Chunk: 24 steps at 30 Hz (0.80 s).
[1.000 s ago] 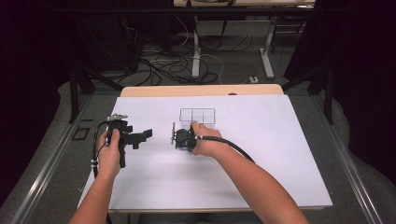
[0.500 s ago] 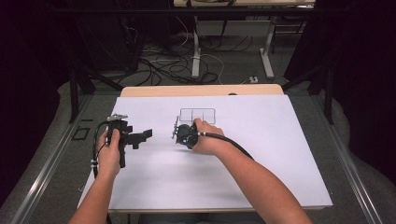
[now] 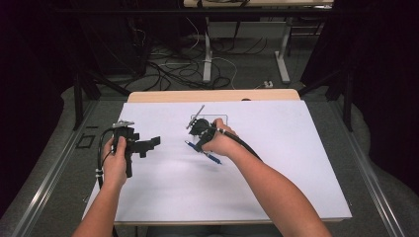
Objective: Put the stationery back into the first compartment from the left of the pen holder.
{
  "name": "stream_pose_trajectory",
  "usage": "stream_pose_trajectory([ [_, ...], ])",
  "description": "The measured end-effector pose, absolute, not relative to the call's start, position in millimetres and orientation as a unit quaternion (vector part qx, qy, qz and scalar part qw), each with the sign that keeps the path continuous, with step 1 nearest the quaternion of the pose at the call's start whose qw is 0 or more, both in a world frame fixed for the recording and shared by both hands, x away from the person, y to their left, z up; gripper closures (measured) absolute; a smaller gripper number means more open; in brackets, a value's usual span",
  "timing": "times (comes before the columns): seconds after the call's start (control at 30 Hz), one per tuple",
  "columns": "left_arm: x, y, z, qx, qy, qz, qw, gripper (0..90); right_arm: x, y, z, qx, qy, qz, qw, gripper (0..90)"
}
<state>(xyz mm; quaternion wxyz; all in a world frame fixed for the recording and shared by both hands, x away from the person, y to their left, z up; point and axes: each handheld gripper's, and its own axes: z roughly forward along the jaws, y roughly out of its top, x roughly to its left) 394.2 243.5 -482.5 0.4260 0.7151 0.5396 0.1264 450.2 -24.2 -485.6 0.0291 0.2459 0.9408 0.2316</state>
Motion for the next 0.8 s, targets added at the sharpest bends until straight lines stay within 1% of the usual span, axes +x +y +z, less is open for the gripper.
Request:
stream_pose_trajectory([
  [0.03, 394, 244, -482, 0.715, 0.540, 0.126, 0.426, 6.0, 451, -25, -484, 0.254, 0.937, 0.240, 0.020, 80.0],
  [0.23, 394, 246, -482, 0.715, 0.540, 0.126, 0.426, 6.0, 454, -30, -474, 0.291, 0.912, 0.289, 0.001, 80.0],
  [0.4, 394, 245, -482, 0.714, 0.541, 0.126, 0.426, 6.0, 456, -35, -464, 0.325, 0.884, 0.337, -0.002, 80.0],
  [0.57, 394, 245, -482, 0.715, 0.540, 0.125, 0.425, 6.0, 459, -40, -456, 0.351, 0.851, 0.390, 0.008, 80.0],
  [0.8, 394, 245, -482, 0.715, 0.541, 0.125, 0.425, 6.0, 464, -50, -446, 0.392, 0.809, 0.436, 0.022, 80.0],
])
